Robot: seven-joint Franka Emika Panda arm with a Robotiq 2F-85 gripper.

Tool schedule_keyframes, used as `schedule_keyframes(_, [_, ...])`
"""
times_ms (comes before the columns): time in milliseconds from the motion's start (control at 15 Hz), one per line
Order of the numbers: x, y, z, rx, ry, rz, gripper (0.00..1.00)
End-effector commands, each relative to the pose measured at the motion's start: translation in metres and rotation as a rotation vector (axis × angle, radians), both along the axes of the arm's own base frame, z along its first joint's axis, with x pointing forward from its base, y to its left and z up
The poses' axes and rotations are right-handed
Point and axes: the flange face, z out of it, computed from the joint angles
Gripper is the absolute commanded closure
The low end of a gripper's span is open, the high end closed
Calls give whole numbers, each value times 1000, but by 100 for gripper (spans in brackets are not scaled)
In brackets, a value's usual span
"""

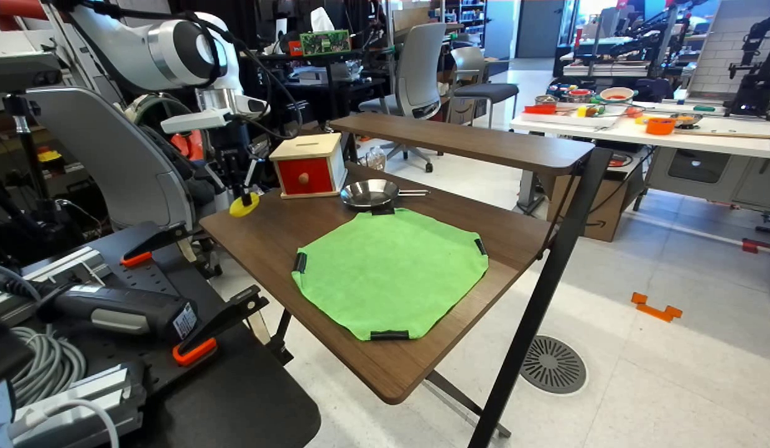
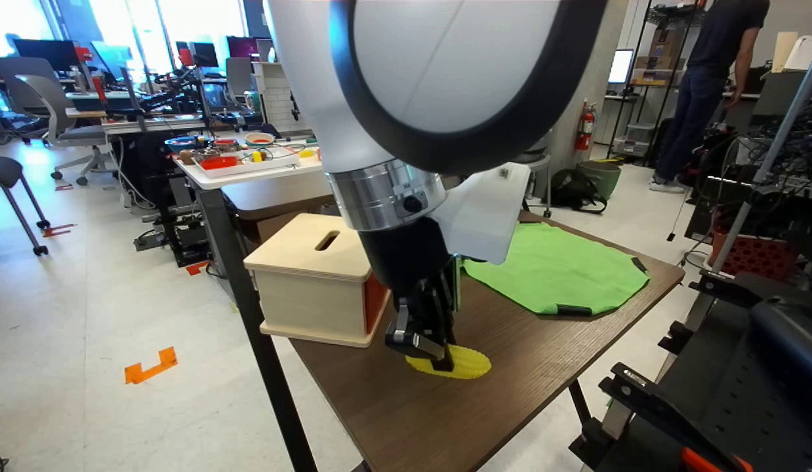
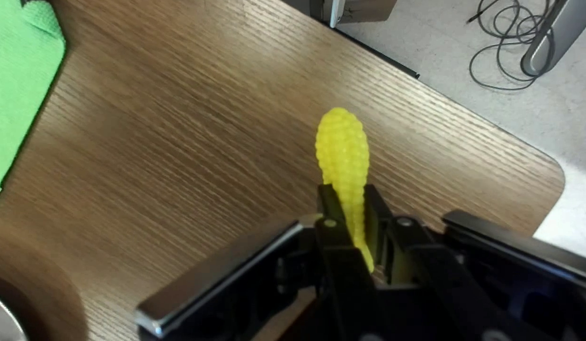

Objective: Move the plastic maize to the left

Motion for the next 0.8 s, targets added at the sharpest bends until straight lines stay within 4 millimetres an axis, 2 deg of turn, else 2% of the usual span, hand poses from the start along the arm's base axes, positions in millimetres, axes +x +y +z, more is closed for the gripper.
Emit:
schedule_keyframes(0, [7, 15, -7, -23, 13, 45, 96])
schedule_keyframes(333, [7, 30, -14, -31, 29, 74, 96])
schedule_keyframes(400, [8, 31, -15, -35, 28, 77, 92])
schedule_keyframes(467, [8, 33, -16, -38, 27, 77, 59])
schedule_keyframes(533, [9, 33, -17, -42, 30, 77, 57])
schedule_keyframes(733, [10, 34, -19, -50, 37, 80, 36])
